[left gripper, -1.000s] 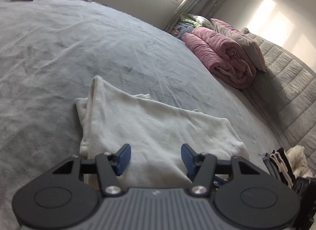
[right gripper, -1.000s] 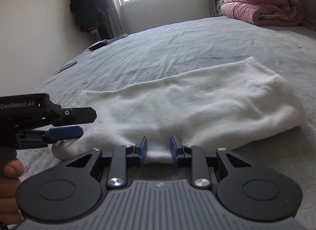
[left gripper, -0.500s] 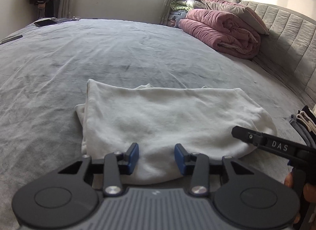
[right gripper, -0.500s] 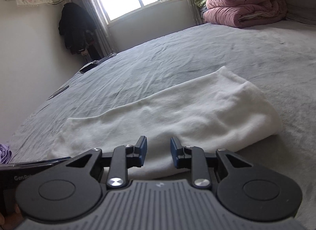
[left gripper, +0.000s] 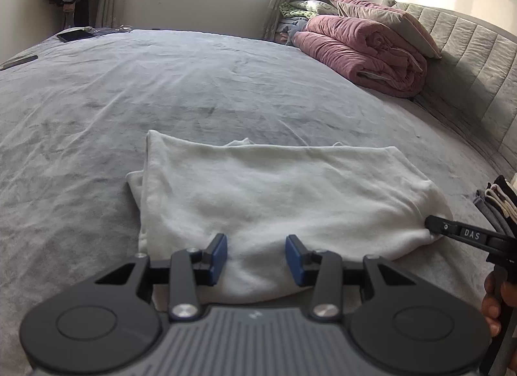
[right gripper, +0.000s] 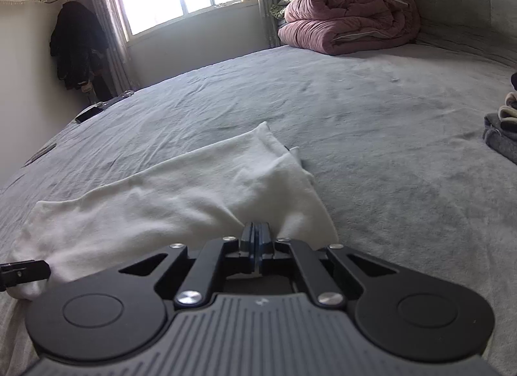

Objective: Fold clothes

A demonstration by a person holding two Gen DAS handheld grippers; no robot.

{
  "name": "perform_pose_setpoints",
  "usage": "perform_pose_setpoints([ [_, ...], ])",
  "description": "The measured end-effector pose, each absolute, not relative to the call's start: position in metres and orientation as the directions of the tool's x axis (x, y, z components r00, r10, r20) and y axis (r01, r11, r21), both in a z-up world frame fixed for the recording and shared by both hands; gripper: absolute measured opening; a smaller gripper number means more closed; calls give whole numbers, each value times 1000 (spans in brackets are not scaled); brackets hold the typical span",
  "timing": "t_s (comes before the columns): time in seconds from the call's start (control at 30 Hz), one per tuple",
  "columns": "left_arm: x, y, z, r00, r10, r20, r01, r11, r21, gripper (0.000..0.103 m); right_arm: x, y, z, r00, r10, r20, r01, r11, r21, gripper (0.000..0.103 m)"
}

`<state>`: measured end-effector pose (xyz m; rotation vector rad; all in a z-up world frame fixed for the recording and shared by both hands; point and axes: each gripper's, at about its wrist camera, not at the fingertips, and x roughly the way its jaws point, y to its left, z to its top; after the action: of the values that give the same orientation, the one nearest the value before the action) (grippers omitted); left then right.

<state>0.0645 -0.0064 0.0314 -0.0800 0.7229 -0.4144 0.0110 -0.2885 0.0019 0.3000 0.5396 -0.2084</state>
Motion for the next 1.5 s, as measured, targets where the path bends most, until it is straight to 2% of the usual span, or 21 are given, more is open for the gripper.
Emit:
perform_pose_setpoints([
  [0.43,63,-9,33,689,-379,-618,342,922,-185,41,1,-301,2,838,-122,-533,302,916,266,0],
  [0.5,62,-8,35,694,-380,-611,338,922,-189,42,-2,-296,5,846,-115,-521,292,917,271,6],
  [0.53,60,-8,37,707,-379,-597,338,923,-186,45,-4,-293,6,850,-111,-515,286,918,273,17],
  [0.63,56,-7,41,727,-373,-576,340,925,-170,50,-4,-278,9,856,-96,-508,252,936,248,17],
  [0.83,57,-12,34,712,-333,-619,330,936,-124,50,9,-256,13,865,-71,-497,195,960,202,17],
  [1.13,59,-6,34,702,-350,-620,326,932,-157,50,42,-256,12,860,-141,-490,219,970,106,17],
  [1.2,59,-7,34,701,-351,-621,330,931,-155,50,51,-260,8,847,-169,-505,234,970,68,14],
  [1.33,62,-4,35,695,-360,-623,328,929,-171,49,54,-272,6,831,-193,-521,261,963,60,0],
  [1.5,66,9,39,696,-378,-611,289,926,-243,45,46,-278,6,835,-193,-516,281,955,98,0],
])
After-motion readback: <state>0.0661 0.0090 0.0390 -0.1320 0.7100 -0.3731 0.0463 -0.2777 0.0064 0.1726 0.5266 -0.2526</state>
